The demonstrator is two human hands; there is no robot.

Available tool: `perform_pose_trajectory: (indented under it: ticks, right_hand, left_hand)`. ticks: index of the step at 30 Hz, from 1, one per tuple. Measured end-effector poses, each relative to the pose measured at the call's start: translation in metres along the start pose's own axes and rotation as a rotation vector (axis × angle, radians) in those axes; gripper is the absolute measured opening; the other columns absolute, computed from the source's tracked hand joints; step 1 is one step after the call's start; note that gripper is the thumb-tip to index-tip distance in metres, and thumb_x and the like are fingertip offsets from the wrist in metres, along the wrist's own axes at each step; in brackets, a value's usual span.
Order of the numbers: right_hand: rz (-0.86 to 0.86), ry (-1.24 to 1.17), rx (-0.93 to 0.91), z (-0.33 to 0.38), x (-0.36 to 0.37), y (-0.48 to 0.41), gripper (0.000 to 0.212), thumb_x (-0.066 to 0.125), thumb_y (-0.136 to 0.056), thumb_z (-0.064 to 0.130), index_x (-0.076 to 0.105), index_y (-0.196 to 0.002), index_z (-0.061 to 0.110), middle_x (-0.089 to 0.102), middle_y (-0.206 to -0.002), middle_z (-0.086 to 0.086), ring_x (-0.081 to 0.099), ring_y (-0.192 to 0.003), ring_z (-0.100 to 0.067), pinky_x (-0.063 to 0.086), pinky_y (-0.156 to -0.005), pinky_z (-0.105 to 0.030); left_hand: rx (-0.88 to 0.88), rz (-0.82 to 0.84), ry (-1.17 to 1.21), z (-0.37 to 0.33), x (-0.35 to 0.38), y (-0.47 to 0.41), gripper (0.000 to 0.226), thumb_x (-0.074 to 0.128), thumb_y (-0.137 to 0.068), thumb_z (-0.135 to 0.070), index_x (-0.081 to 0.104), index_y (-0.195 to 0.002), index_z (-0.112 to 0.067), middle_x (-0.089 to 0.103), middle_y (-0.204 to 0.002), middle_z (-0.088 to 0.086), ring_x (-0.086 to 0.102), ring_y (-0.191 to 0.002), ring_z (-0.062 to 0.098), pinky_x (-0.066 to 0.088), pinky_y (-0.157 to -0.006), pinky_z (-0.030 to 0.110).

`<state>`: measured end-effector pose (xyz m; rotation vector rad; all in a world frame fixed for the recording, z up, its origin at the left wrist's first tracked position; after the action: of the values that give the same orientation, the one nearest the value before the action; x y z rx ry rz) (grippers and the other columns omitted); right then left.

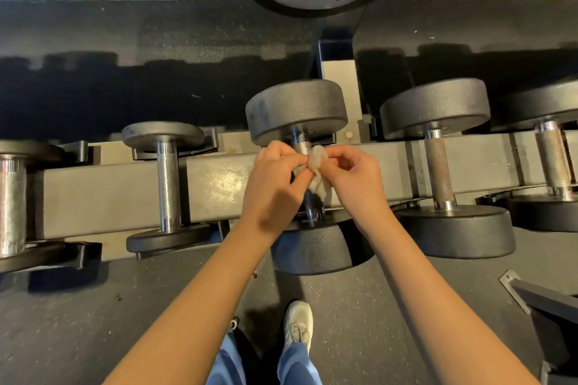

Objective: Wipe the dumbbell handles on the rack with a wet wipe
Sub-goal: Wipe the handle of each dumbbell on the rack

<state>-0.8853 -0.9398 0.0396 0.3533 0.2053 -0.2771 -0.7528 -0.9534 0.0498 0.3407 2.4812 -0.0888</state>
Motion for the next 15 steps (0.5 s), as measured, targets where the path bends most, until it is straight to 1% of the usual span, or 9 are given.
perform_pose_trajectory:
  ticks: [3,5,7,9,10,11,12,13,15]
  right_hand:
    - [-0.135,0.190,-0.076,0.000,-0.005,-0.010,0.011,0.067,-0.086,0.013,0.064,-0.080,0.022,0.062,-0.070,0.007,0.056,-0.063,-0.003,0.046,-0.061,-0.015]
    - [-0.085,0.291,-0.046,-0.010,0.003,-0.013,0.012,0.066,-0.087,0.013,0.064,-0.077,0.019,0.063,-0.068,0.004,0.057,-0.061,-0.006,0.046,-0.060,-0.021]
    - [-0.003,0.412,0.000,-0.022,0.009,-0.014,0.004,0.068,-0.086,0.012,0.069,-0.082,0.012,0.064,-0.077,0.001,0.059,-0.070,-0.011,0.046,-0.066,-0.023]
    - [0.017,0.471,0.039,-0.028,0.008,-0.015,0.004,0.070,-0.084,0.010,0.072,-0.086,0.008,0.066,-0.086,-0.002,0.064,-0.078,-0.016,0.053,-0.072,-0.027]
    - [0.012,0.454,0.071,-0.029,0.006,-0.015,0.003,0.070,-0.083,0.009,0.072,-0.085,0.008,0.067,-0.086,-0.005,0.065,-0.078,-0.018,0.056,-0.073,-0.030]
    - [0.004,0.429,0.090,-0.030,0.005,-0.015,0.002,0.071,-0.083,0.008,0.072,-0.084,0.008,0.067,-0.086,-0.006,0.066,-0.076,-0.017,0.057,-0.070,-0.027]
    - [-0.012,0.411,0.096,-0.029,0.005,-0.016,0.002,0.070,-0.083,0.007,0.072,-0.082,0.008,0.067,-0.084,-0.006,0.064,-0.072,-0.014,0.055,-0.066,-0.019]
    - [-0.031,0.395,0.083,-0.026,0.007,-0.019,0.003,0.070,-0.083,0.006,0.072,-0.081,0.008,0.067,-0.081,-0.005,0.061,-0.069,-0.011,0.049,-0.061,-0.010]
    - [-0.074,0.356,0.023,-0.016,0.014,-0.028,0.004,0.070,-0.083,0.006,0.073,-0.081,0.006,0.067,-0.079,-0.003,0.059,-0.069,-0.009,0.042,-0.057,-0.003]
  left_hand:
    - [0.030,-0.128,-0.119,-0.003,-0.022,-0.004,0.036,0.048,-0.092,-0.024,0.059,-0.124,-0.013,0.042,-0.106,-0.006,0.036,-0.097,0.003,0.031,-0.082,0.011]
    - [0.042,-0.179,-0.188,-0.002,-0.031,-0.010,0.042,0.050,-0.095,-0.018,0.049,-0.136,-0.011,0.043,-0.124,0.000,0.035,-0.113,0.007,0.025,-0.096,0.013]
    - [0.022,-0.152,-0.239,0.001,-0.033,-0.018,0.045,0.050,-0.097,-0.016,0.043,-0.141,-0.010,0.040,-0.139,0.004,0.032,-0.127,0.014,0.020,-0.102,0.014]
    - [0.012,-0.130,-0.252,0.005,-0.032,-0.022,0.044,0.049,-0.098,-0.015,0.043,-0.141,-0.012,0.040,-0.142,0.003,0.032,-0.129,0.014,0.019,-0.100,0.011]
    - [0.016,-0.129,-0.256,0.006,-0.032,-0.023,0.044,0.048,-0.098,-0.015,0.044,-0.141,-0.012,0.040,-0.142,0.003,0.032,-0.129,0.014,0.020,-0.099,0.011]
    - [0.019,-0.129,-0.255,0.006,-0.032,-0.023,0.043,0.048,-0.098,-0.015,0.044,-0.141,-0.013,0.040,-0.142,0.003,0.033,-0.129,0.014,0.020,-0.099,0.012]
    - [0.021,-0.130,-0.250,0.007,-0.032,-0.023,0.043,0.047,-0.098,-0.015,0.045,-0.141,-0.013,0.041,-0.141,0.003,0.032,-0.129,0.014,0.021,-0.099,0.012]
    - [0.023,-0.132,-0.246,0.007,-0.033,-0.023,0.042,0.047,-0.098,-0.015,0.045,-0.140,-0.013,0.041,-0.141,0.003,0.032,-0.129,0.014,0.021,-0.099,0.012]
    - [0.028,-0.132,-0.246,0.006,-0.032,-0.024,0.042,0.047,-0.098,-0.014,0.046,-0.140,-0.013,0.041,-0.141,0.003,0.032,-0.129,0.014,0.021,-0.099,0.013]
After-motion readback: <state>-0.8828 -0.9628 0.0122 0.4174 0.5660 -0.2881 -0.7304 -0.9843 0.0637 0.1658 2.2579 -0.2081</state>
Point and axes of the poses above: each hand's wrist, its own y-axis away from the middle knuckle, its own x-axis out of the palm, z = x × y, the point moved 4 cm from there along -y, towards the middle knuckle
